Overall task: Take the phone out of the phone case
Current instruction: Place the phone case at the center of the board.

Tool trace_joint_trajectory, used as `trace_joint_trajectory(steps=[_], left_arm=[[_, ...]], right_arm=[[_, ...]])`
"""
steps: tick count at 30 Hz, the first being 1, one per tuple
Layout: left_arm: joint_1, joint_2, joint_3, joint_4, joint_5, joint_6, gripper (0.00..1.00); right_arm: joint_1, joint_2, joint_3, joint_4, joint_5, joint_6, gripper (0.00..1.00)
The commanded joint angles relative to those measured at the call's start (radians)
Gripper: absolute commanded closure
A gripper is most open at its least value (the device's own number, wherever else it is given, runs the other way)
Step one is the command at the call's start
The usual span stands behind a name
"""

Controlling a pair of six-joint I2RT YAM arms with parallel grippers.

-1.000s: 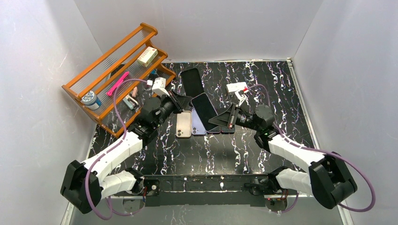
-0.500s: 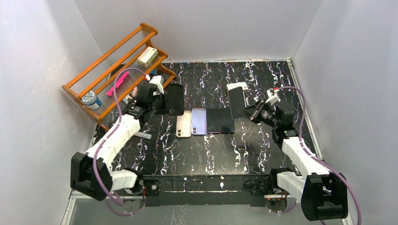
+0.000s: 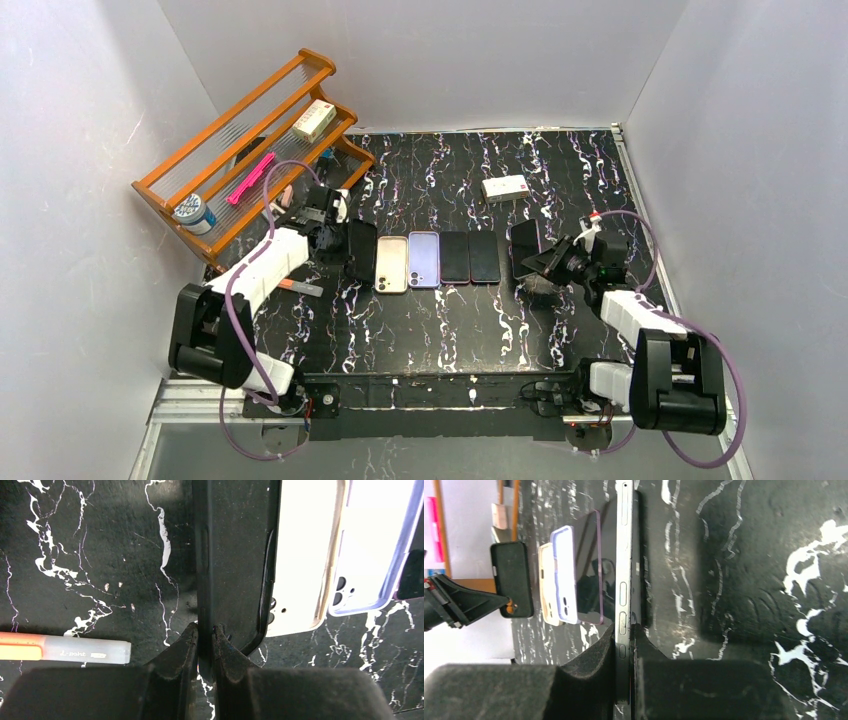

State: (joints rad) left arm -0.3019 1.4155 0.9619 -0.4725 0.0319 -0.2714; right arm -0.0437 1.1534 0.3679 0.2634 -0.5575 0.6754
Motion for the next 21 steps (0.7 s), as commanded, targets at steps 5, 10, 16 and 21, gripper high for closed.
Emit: trace_joint_trajectory(steps=[5, 10, 16, 21], left_arm=[[0.025, 0.032, -0.008, -0.051, -0.07, 0.054, 0.97], [0.027, 0.056, -0.02, -0.051, -0.042, 0.063, 0.95], [0.028, 0.098, -0.038, -0.034, 0.054, 0.062, 0.88], [0.027, 0.126, -0.035, -0.034, 0.095, 0.066, 0.81]], right_arm=[[-0.004, 0.13, 0.022, 0.079, -0.018, -0.105, 0.99], [-0.004, 0.224, 0.034, 0.121, -0.087, -0.104, 0.99], [-0.002, 0.317, 0.042, 0.172, -0.172, -0.09, 0.95], [-0.001, 0.355, 0.04, 0.204, -0.191, -0.073, 0.87]])
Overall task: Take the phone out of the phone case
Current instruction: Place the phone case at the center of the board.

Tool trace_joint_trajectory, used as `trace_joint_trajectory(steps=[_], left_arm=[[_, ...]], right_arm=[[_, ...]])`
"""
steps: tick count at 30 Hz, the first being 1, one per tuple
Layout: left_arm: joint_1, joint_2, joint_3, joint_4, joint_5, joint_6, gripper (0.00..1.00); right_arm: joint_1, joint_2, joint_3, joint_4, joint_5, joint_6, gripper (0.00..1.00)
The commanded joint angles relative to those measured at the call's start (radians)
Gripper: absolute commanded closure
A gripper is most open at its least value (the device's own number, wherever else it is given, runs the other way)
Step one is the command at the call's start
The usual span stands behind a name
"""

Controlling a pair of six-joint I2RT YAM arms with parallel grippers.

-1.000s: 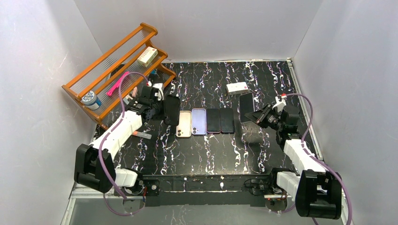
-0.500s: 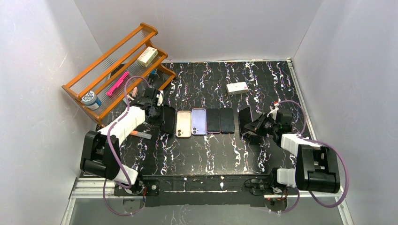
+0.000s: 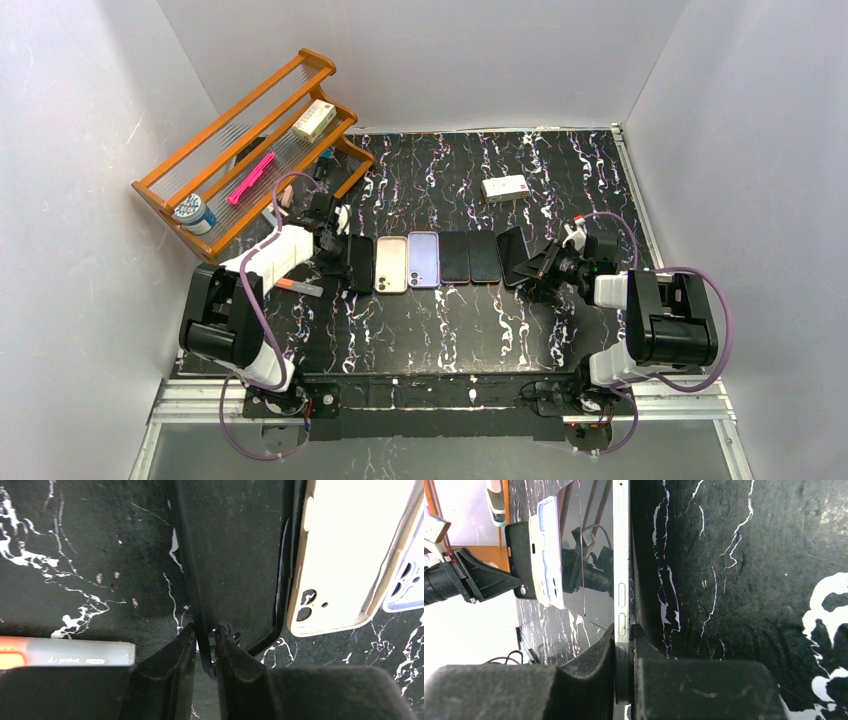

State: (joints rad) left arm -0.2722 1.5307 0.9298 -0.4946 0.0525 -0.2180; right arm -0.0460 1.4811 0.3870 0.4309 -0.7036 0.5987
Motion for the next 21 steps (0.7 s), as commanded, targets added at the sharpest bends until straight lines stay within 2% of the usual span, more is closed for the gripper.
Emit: trace_joint_trajectory(steps=[1, 6, 12, 16, 21], left_arm=[[-0.002, 0.013, -0.003, -0.012, 0.073, 0.012, 0.78], [-0.001, 0.017, -0.001, -0.012, 0.055, 0.01, 0.64], [-0.002, 0.025, 0.009, -0.012, 0.046, 0.008, 0.51], [-0.002, 0.046, 0.023, -0.012, 0.044, 0.001, 0.37], [-0.002, 0.068, 0.038, -0.004, 0.047, -0.021, 0.18]], right_arm=[[0.001, 0.03, 0.021, 0.037, -0.044, 0.003, 0.85], [0.006, 0.025, 0.018, 0.024, -0.036, -0.005, 0.72], [0.031, -0.002, 0.049, -0.096, 0.045, -0.058, 0.58], [0.045, -0.023, 0.079, -0.195, 0.123, -0.096, 0.54], [0.085, -0.041, 0.113, -0.286, 0.223, -0.123, 0.37]])
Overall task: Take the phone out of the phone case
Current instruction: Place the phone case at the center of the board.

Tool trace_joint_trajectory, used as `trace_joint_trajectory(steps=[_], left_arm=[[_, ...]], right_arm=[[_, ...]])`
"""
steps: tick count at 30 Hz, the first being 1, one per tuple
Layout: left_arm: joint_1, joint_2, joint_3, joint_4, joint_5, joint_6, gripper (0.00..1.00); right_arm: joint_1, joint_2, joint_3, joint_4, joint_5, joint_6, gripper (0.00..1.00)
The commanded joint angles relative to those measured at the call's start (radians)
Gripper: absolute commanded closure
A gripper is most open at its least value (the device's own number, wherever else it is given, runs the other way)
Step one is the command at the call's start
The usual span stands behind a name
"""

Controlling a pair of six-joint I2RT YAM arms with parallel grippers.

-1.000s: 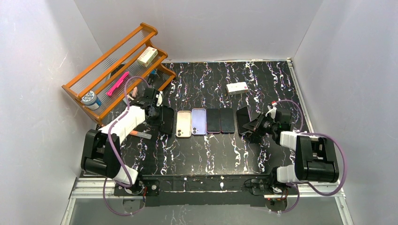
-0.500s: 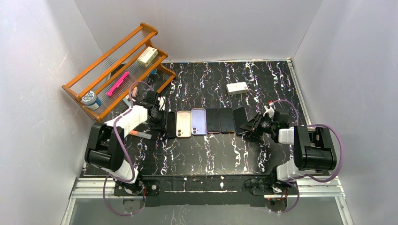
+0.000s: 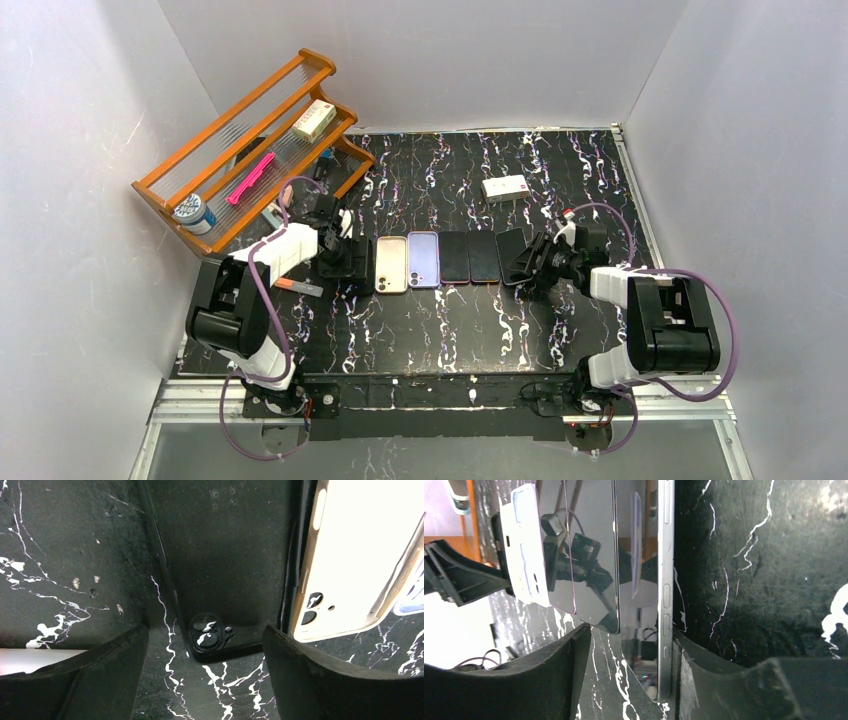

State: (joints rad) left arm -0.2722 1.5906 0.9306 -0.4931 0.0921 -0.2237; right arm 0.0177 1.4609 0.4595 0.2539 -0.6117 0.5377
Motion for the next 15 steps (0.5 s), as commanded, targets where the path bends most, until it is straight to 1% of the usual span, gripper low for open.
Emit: trace_joint_trajectory(steps=[1, 4, 8, 9, 10, 15], left_arm=[[-0.004, 0.012, 0.037, -0.001, 0.007, -0.02, 0.14], [-0.002, 0.014, 0.035, 0.016, 0.026, -0.042, 0.02], [-0.002, 0.02, 0.039, 0.037, 0.036, -0.065, 0.02], [-0.003, 0.022, 0.039, 0.043, 0.038, -0.071, 0.02], [-0.002, 0.022, 0.038, 0.048, 0.042, -0.076, 0.02], [-0.002, 0.024, 0.036, 0.066, 0.053, -0.088, 0.02]], right_arm=[[0.025, -0.025, 0.044, -0.121, 0.145, -0.067, 0.32], [0.04, -0.028, 0.054, -0.148, 0.178, -0.073, 0.25], [0.076, -0.034, 0.072, -0.198, 0.257, -0.083, 0.19], [0.083, -0.036, 0.077, -0.208, 0.275, -0.086, 0.13], [0.091, -0.036, 0.082, -0.22, 0.285, -0.09, 0.03], [0.125, -0.043, 0.105, -0.266, 0.353, -0.098, 0.01]])
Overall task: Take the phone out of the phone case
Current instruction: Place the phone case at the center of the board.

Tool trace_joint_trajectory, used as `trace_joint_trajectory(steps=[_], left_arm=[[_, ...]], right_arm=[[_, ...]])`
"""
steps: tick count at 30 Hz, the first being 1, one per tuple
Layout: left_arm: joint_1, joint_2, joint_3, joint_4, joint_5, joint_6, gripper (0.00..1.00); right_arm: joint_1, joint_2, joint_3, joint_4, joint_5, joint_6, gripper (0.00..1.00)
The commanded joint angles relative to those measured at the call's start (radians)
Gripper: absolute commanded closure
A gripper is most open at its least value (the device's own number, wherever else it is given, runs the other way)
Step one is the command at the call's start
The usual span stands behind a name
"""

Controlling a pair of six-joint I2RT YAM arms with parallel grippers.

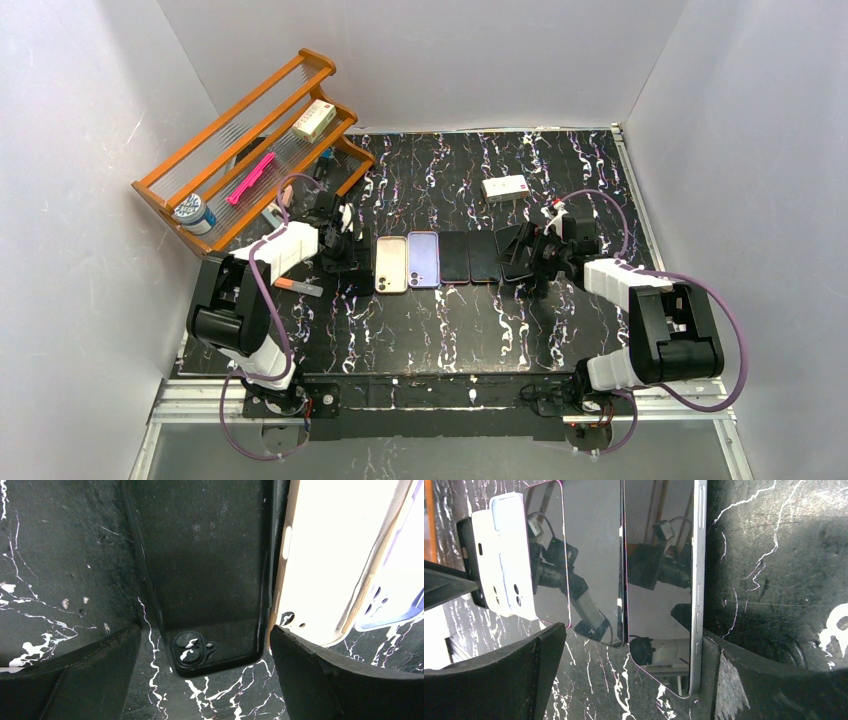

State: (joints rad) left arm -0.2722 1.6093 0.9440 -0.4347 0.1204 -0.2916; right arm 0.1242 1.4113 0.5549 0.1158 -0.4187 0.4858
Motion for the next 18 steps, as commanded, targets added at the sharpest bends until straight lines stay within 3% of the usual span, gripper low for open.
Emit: trace_joint_trajectory(steps=[1, 8, 18], left_arm=[[-0.002, 0.003, 0.022, 0.013, 0.024, -0.02, 0.02], [-0.002, 0.013, 0.034, 0.03, 0.008, -0.027, 0.02], [0.0, 0.077, 0.059, 0.046, 0.053, -0.028, 0.02]], right_arm=[[0.021, -0.001, 0.01, -0.145, 0.182, -0.045, 0.01], [0.062, -0.012, 0.066, -0.249, 0.274, -0.066, 0.01], [0.063, 0.023, 0.1, -0.214, 0.273, -0.073, 0.01]])
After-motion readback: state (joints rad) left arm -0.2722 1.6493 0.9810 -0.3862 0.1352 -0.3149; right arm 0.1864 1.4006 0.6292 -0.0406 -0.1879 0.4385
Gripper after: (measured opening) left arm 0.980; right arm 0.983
